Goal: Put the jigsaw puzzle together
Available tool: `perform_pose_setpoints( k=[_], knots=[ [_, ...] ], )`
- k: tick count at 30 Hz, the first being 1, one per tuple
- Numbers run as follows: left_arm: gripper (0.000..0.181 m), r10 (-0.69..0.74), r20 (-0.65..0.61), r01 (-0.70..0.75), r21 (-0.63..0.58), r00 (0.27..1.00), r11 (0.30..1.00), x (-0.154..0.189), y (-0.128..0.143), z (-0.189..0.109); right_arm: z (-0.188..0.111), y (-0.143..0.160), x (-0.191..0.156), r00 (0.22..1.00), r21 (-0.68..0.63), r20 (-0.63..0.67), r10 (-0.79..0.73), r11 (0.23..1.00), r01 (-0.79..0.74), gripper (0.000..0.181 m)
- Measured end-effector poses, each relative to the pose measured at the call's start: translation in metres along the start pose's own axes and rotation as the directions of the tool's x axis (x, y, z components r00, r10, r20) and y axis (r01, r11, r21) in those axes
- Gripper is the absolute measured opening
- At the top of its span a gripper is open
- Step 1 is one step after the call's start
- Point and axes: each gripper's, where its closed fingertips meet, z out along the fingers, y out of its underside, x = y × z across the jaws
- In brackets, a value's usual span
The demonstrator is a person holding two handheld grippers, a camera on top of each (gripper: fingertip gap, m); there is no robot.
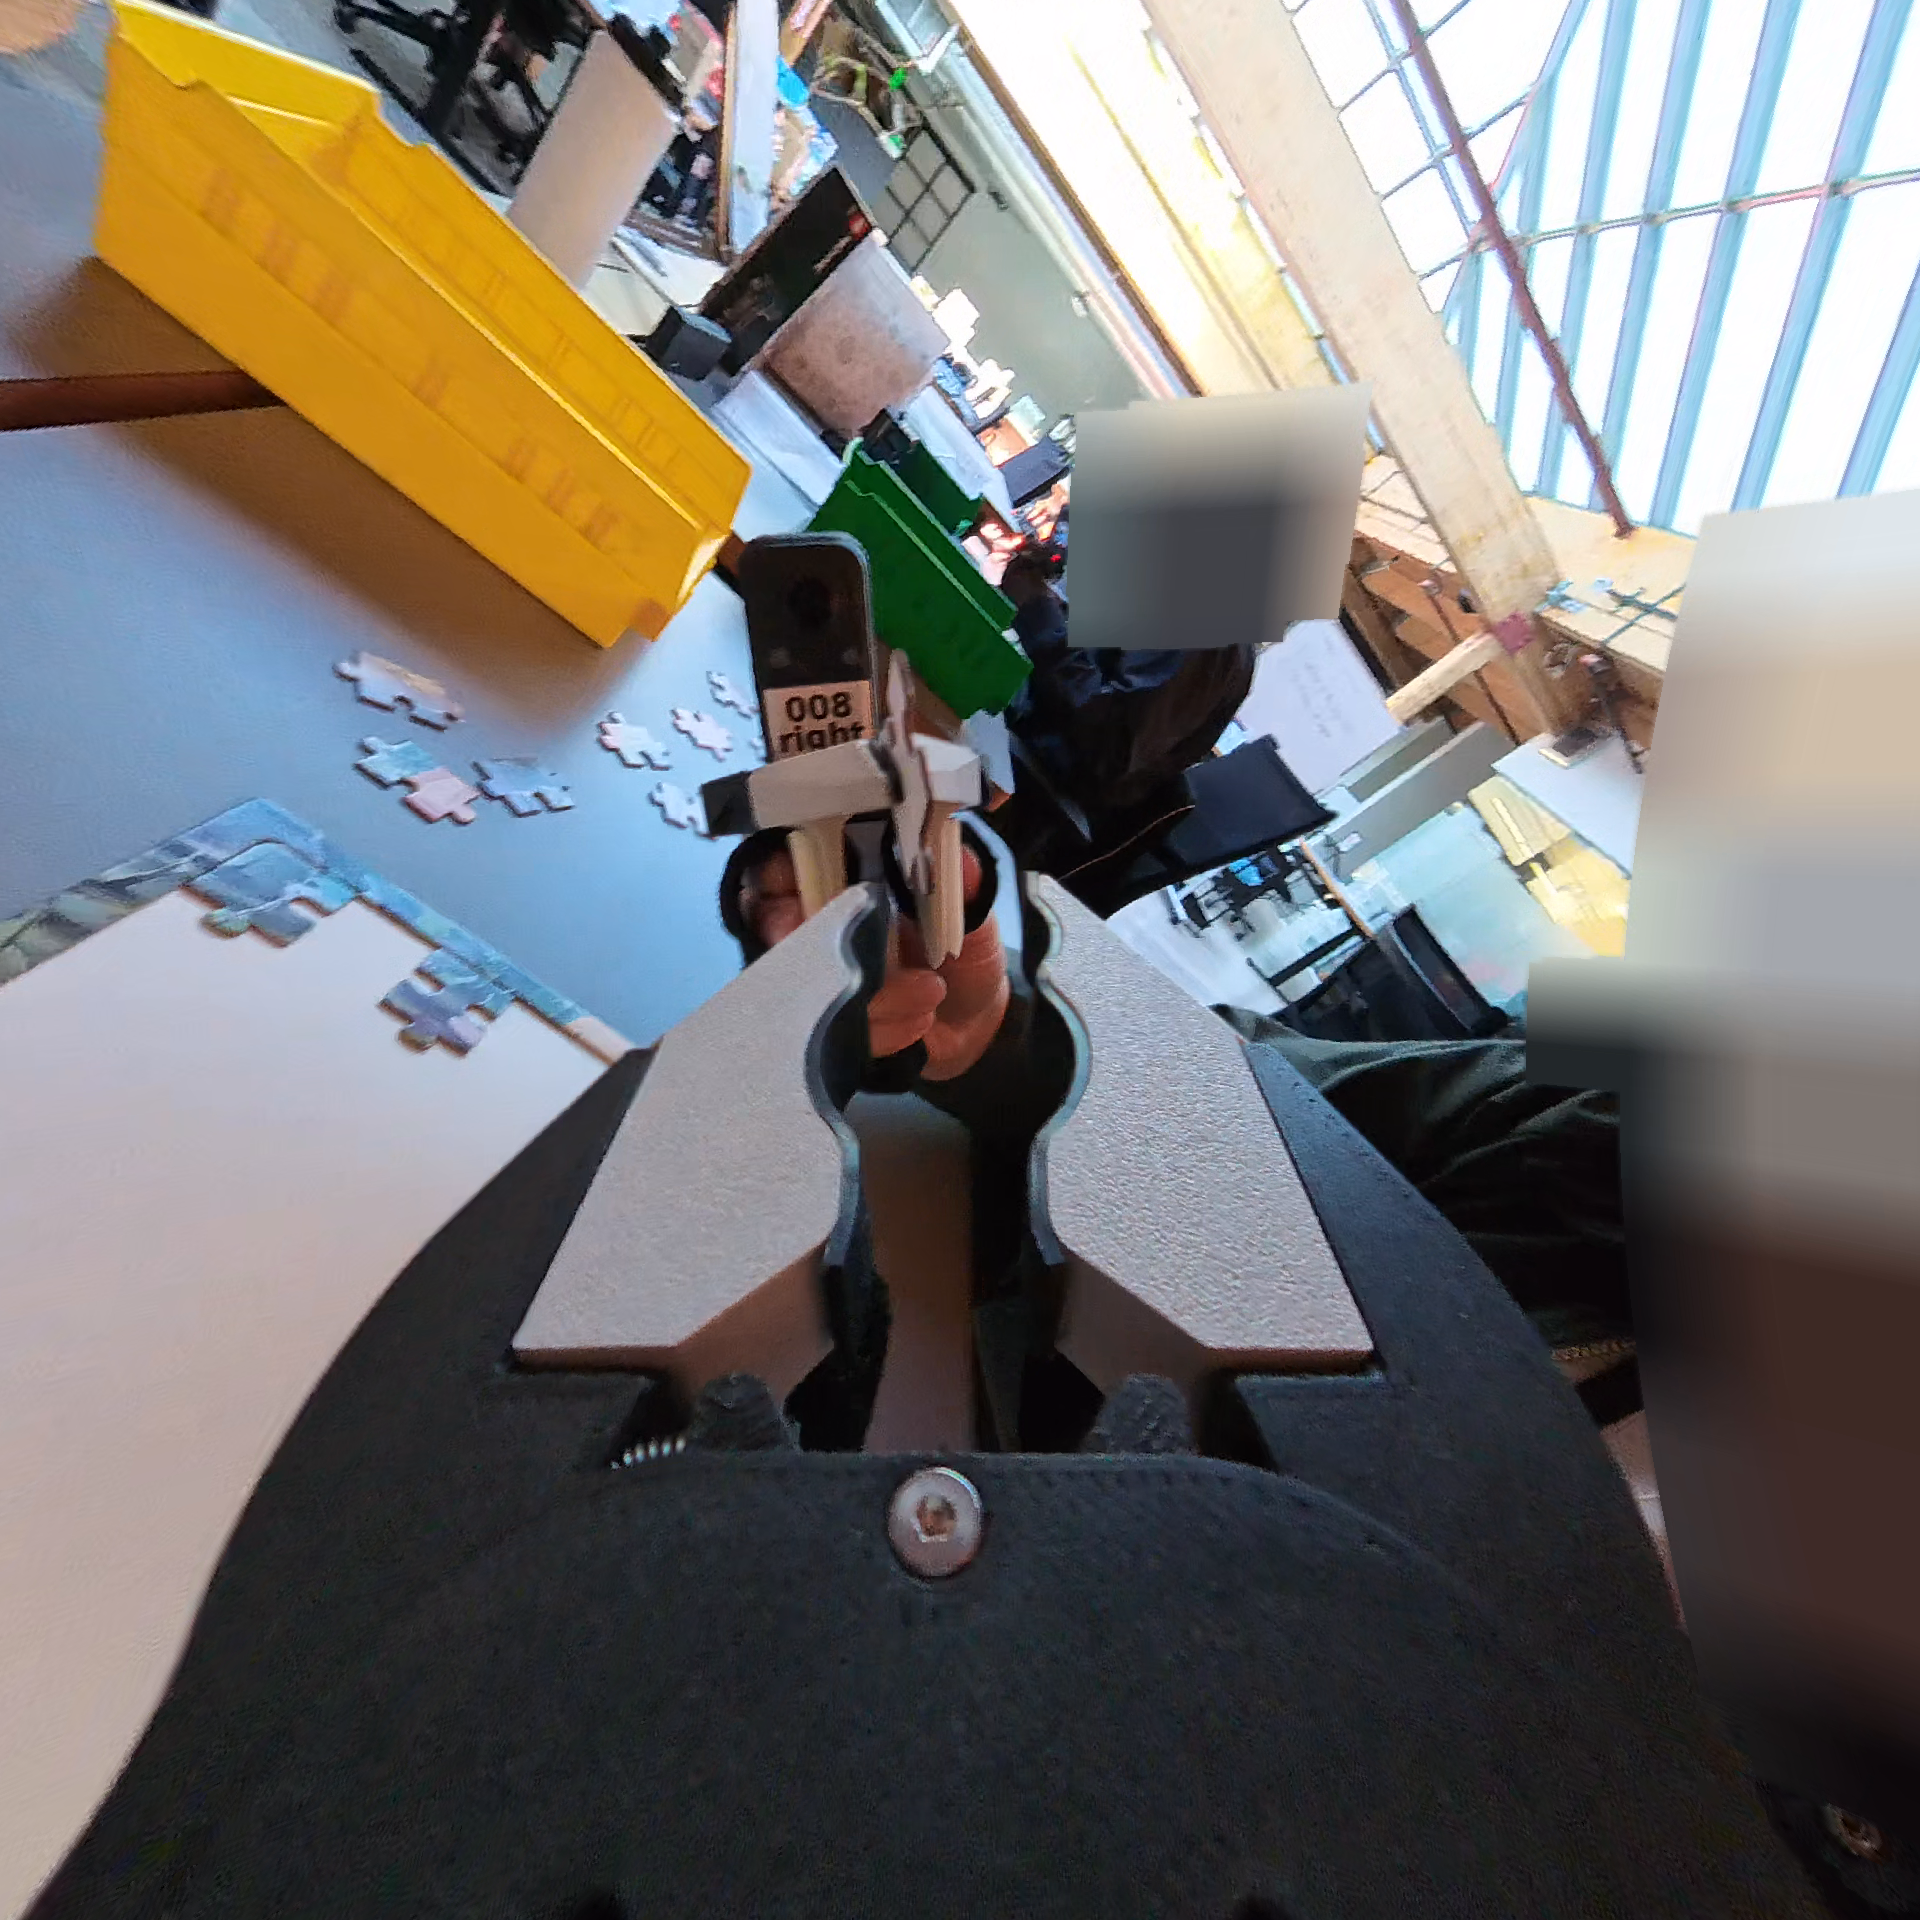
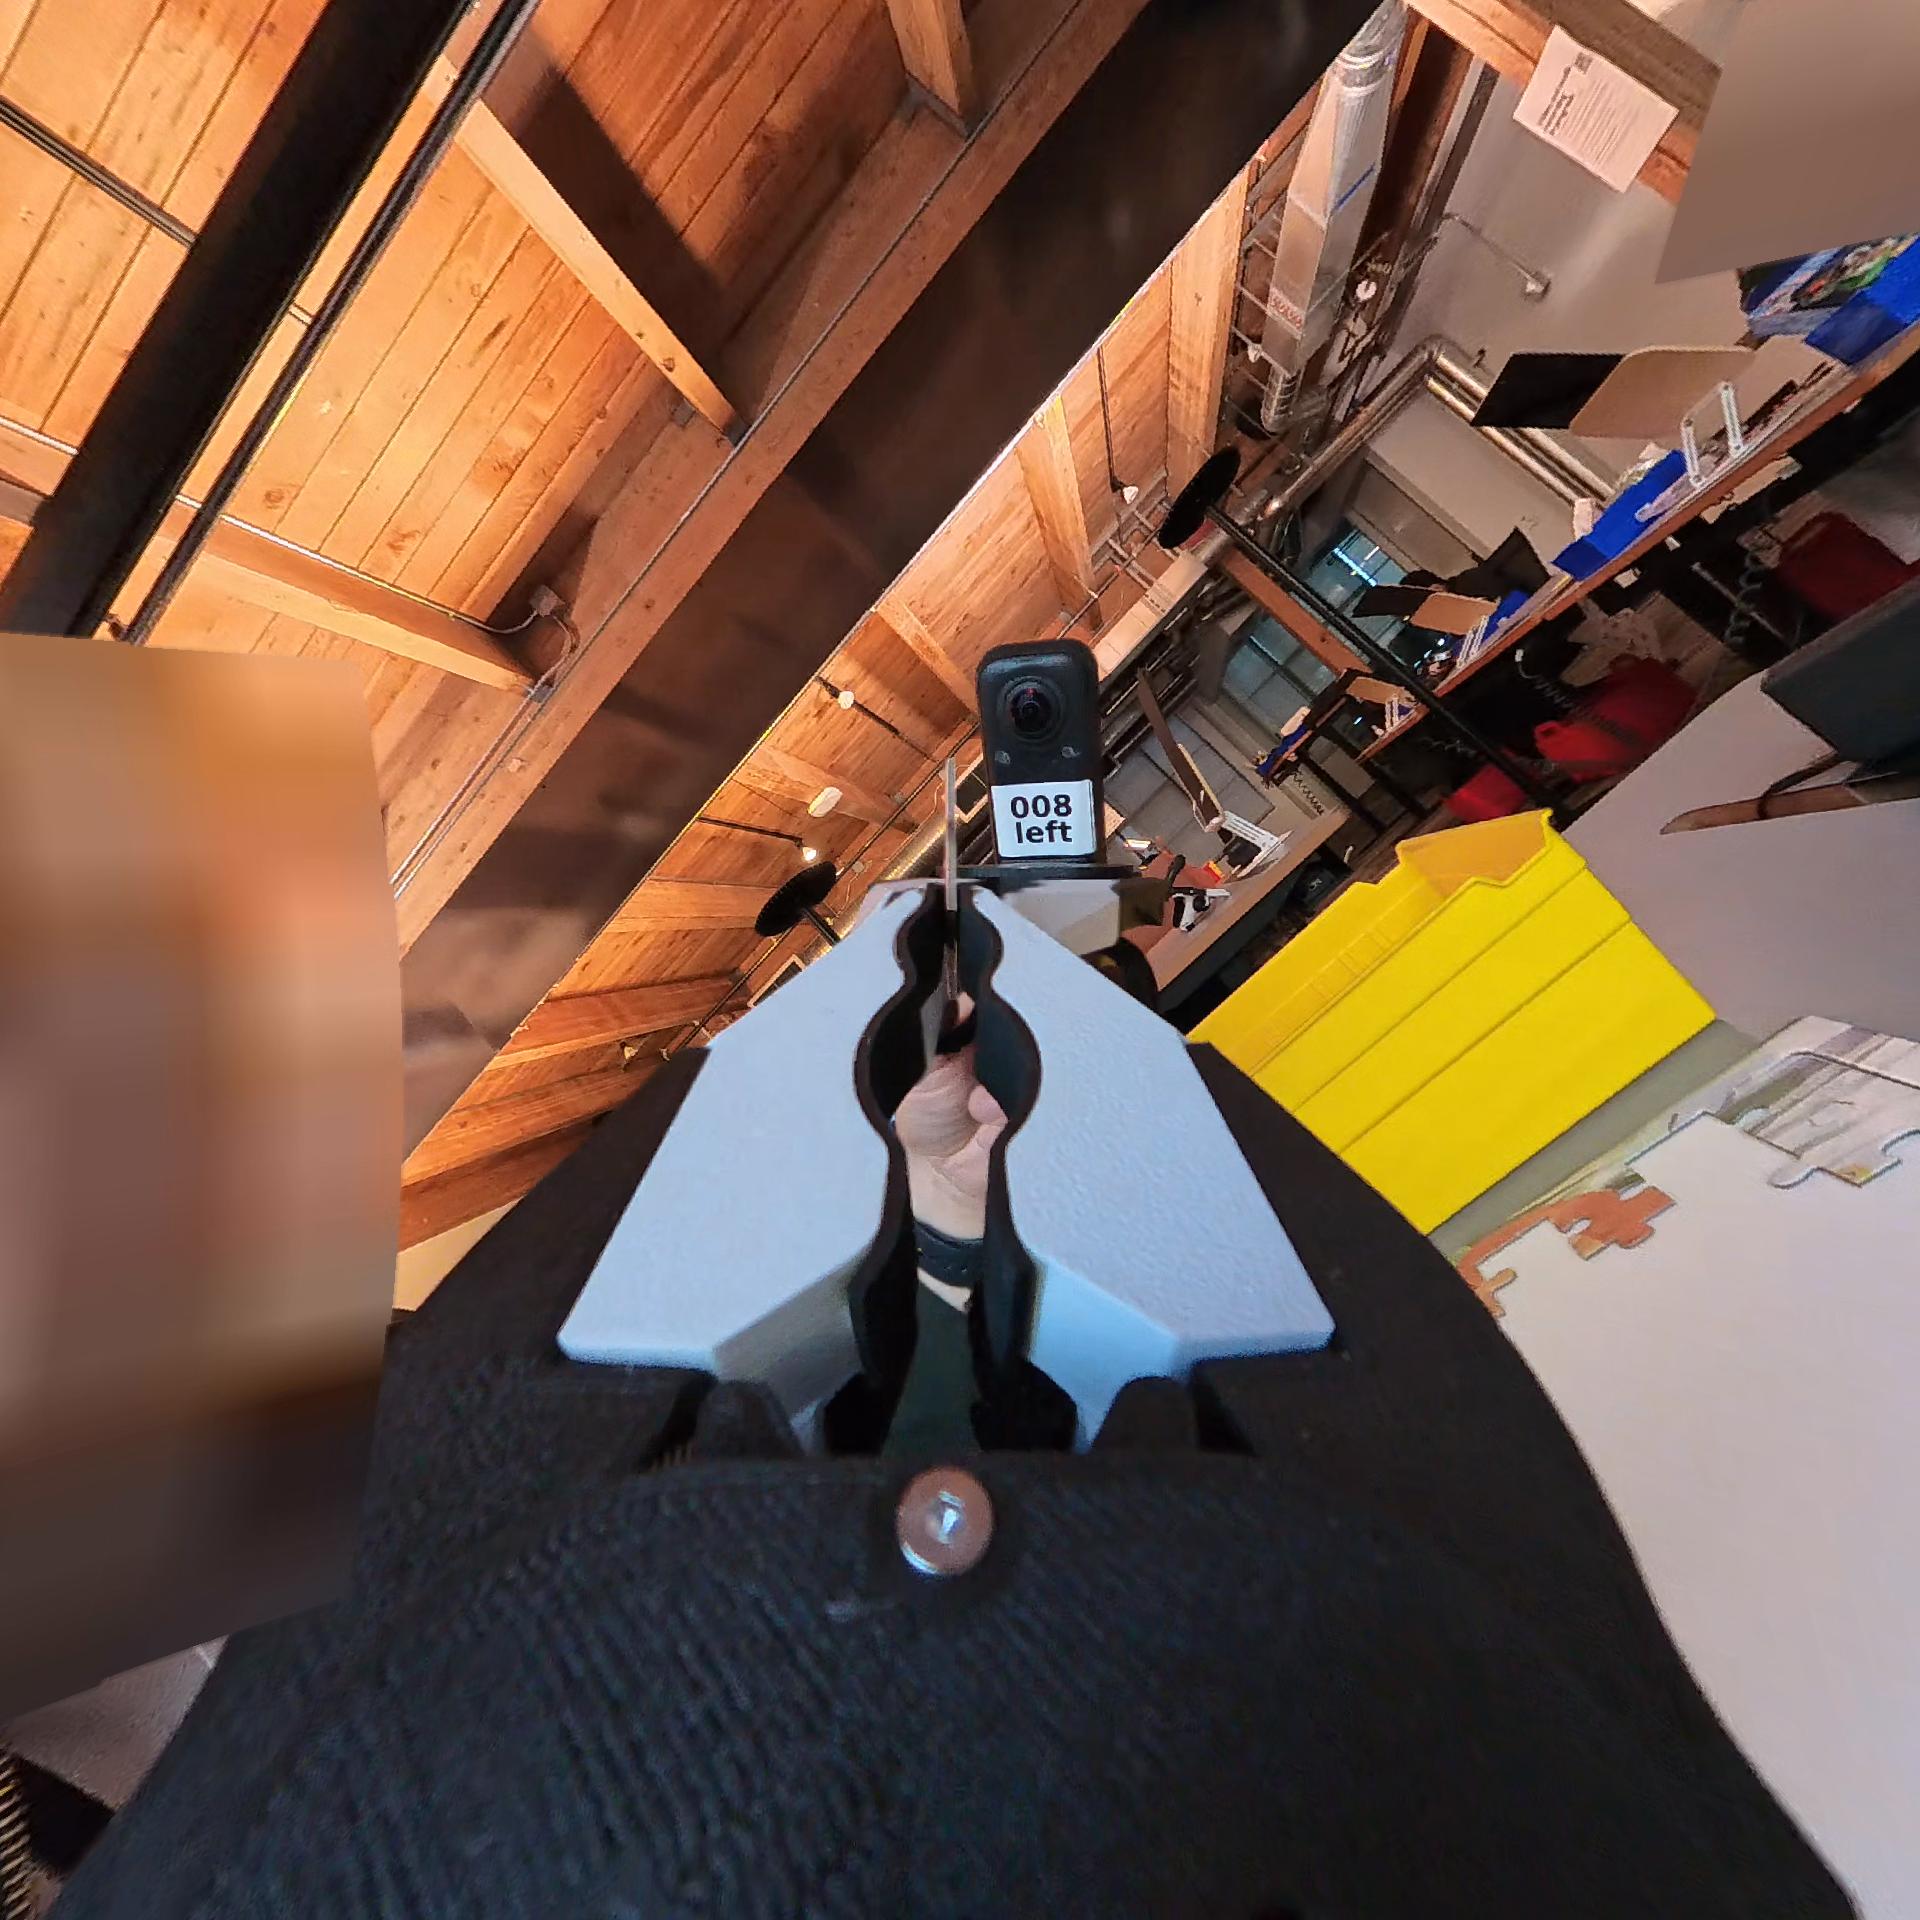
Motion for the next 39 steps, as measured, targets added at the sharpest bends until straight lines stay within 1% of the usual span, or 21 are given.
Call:
perform_pose_setpoints(
  k=[2, 4, 7, 9, 10, 11, 12, 15, 17, 18, 20, 21, 22, 24, 27, 30, 33, 36, 37, 39],
  knots=[
    [0.014, -0.003, -0.004, 0.003, 0.013, 1.000, 1.000, 0.000, -0.001, 0.001, 0.000, 0.001, 0.001, 1.000, 0.005, -0.002, 0.002, 1.000, -0.002, 0.000],
    [0.001, 0.010, 0.037, -0.010, 0.005, 0.999, 1.000, -0.007, 0.001, 0.000, 0.001, 0.002, 0.001, 1.000, 0.000, -0.001, 0.004, 1.000, -0.004, 0.000],
    [0.000, -0.006, 0.026, 0.006, 0.007, 1.000, 1.000, -0.009, 0.001, -0.003, 0.002, 0.006, 0.004, 1.000, -0.021, -0.017, -0.008, 1.000, 0.008, 0.001],
    [0.000, -0.010, 0.044, 0.010, 0.000, 0.999, 1.000, -0.014, 0.002, -0.005, 0.001, 0.006, 0.006, 0.999, -0.033, -0.030, -0.035, 0.999, 0.034, 0.003],
    [0.000, -0.014, 0.052, 0.015, -0.004, 0.999, 1.000, -0.016, 0.003, -0.006, 0.001, 0.004, 0.006, 0.998, -0.028, -0.039, -0.057, 0.998, 0.056, 0.010],
    [0.000, -0.018, 0.060, 0.018, 0.001, 0.998, 1.000, -0.018, 0.003, -0.007, -0.001, 0.000, 0.009, 0.995, -0.015, -0.067, -0.079, 0.997, 0.078, 0.024],
    [0.000, -0.021, 0.070, 0.020, 0.010, 0.997, 1.000, -0.020, 0.002, -0.008, -0.003, -0.003, 0.012, 0.989, -0.013, -0.097, -0.114, 0.993, 0.113, 0.032],
    [0.000, -0.031, 0.083, 0.029, 0.033, 0.996, 0.999, -0.023, -0.001, -0.010, -0.012, -0.012, 0.023, 0.942, -0.036, -0.216, -0.257, 0.966, 0.256, 0.033],
    [0.000, -0.038, 0.081, 0.037, 0.017, 0.996, 0.999, -0.023, 0.001, -0.010, -0.011, -0.013, 0.020, 0.918, -0.057, -0.230, -0.324, 0.946, 0.320, 0.031],
    [0.000, -0.039, 0.084, 0.039, -0.001, 0.996, 0.999, -0.024, 0.004, -0.009, -0.010, -0.011, 0.018, 0.902, -0.093, -0.229, -0.367, 0.930, 0.355, 0.032],
    [0.000, -0.028, 0.097, 0.030, -0.016, 0.995, 0.999, -0.024, 0.006, -0.010, -0.013, -0.012, 0.018, 0.840, -0.174, -0.249, -0.482, 0.875, 0.451, 0.033],
    [0.000, -0.021, 0.103, 0.022, -0.012, 0.994, 1.000, -0.024, 0.004, -0.011, -0.016, -0.016, 0.017, 0.818, -0.185, -0.259, -0.513, 0.858, 0.480, 0.033],
    [0.000, -0.014, 0.106, 0.013, 0.004, 0.994, 1.000, -0.024, 0.001, -0.012, -0.019, -0.021, 0.016, 0.817, -0.175, -0.266, -0.511, 0.860, 0.480, 0.031],
    [0.000, -0.003, 0.108, -0.002, 0.045, 0.994, 0.999, -0.023, -0.005, -0.015, -0.024, -0.027, 0.015, 0.858, -0.138, -0.267, -0.440, 0.898, 0.417, 0.024],
    [0.000, 0.005, 0.124, -0.011, 0.045, 0.992, 0.999, -0.024, -0.006, -0.015, -0.019, -0.021, 0.018, 0.915, -0.106, -0.252, -0.315, 0.949, 0.298, 0.024],
    [0.000, 0.032, 0.162, -0.030, -0.019, 0.986, 0.999, -0.026, 0.003, -0.011, -0.007, -0.007, 0.019, 0.948, -0.094, -0.230, -0.218, 0.975, 0.202, 0.022],
    [0.000, 0.055, 0.208, -0.028, -0.129, 0.977, 0.991, -0.029, 0.017, -0.012, -0.006, 0.003, 0.027, 0.942, -0.133, -0.243, -0.233, 0.969, 0.206, 0.018],
    [0.000, 0.067, 0.252, -0.003, -0.246, 0.965, 0.969, -0.032, 0.034, -0.019, -0.006, 0.004, 0.023, 0.949, -0.167, -0.191, -0.251, 0.961, 0.220, 0.017],
    [0.000, 0.060, 0.253, 0.017, -0.291, 0.966, 0.957, -0.032, 0.043, -0.021, -0.008, 0.007, 0.023, 0.943, -0.213, -0.175, -0.285, 0.946, 0.246, 0.016],
    [0.000, 0.033, 0.243, 0.069, -0.398, 0.969, 0.915, -0.029, 0.064, -0.026, -0.015, 0.021, 0.028, 0.913, -0.352, -0.149, -0.381, 0.883, 0.311, 0.015]
  ],
)
